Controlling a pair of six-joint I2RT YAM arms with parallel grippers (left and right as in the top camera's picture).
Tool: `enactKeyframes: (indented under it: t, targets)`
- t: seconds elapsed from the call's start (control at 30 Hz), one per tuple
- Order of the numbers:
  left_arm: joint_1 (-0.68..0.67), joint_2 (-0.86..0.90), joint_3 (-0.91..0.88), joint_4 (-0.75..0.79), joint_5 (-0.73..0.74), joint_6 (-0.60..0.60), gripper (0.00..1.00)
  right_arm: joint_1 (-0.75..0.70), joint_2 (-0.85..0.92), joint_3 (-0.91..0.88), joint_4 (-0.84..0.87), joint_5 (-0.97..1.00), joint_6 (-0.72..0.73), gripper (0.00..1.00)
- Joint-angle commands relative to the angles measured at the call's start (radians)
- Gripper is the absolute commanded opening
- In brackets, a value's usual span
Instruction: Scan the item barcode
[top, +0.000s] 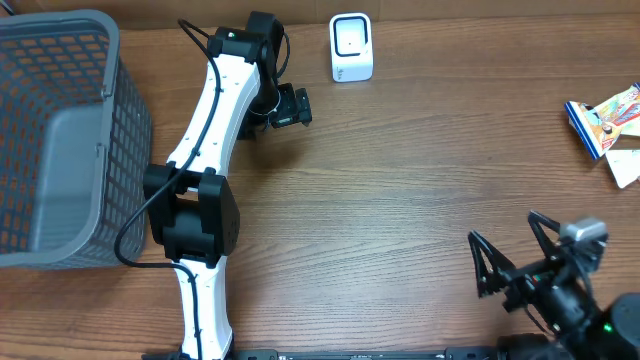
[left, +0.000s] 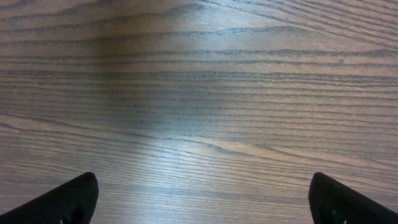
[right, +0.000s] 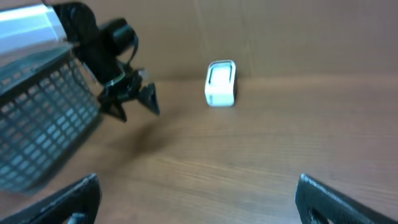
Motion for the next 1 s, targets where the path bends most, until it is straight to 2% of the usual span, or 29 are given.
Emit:
enactKeyframes:
  t: [0.0, 0.3, 0.67, 0.97]
  targets:
    - [-0.006, -0.002, -0.003, 0.0, 0.001, -0.006, 1.0, 0.01, -0.024, -0.122, 0.104, 0.035, -0.003, 1.0]
    - [-0.006, -0.002, -0.003, 0.0, 0.001, -0.006, 0.99, 0.021, -0.074, -0.413, 0.484, 0.046, -0.003, 1.0]
    - [-0.006, -0.002, -0.003, 0.0, 0.001, -0.006, 0.99, 0.045, -0.276, -0.62, 0.608, 0.111, -0.003, 1.0]
    - [-0.006, -0.002, -0.003, 0.0, 0.001, -0.006, 1.0, 0.045, -0.278, -0.739, 0.739, 0.131, -0.003, 1.0]
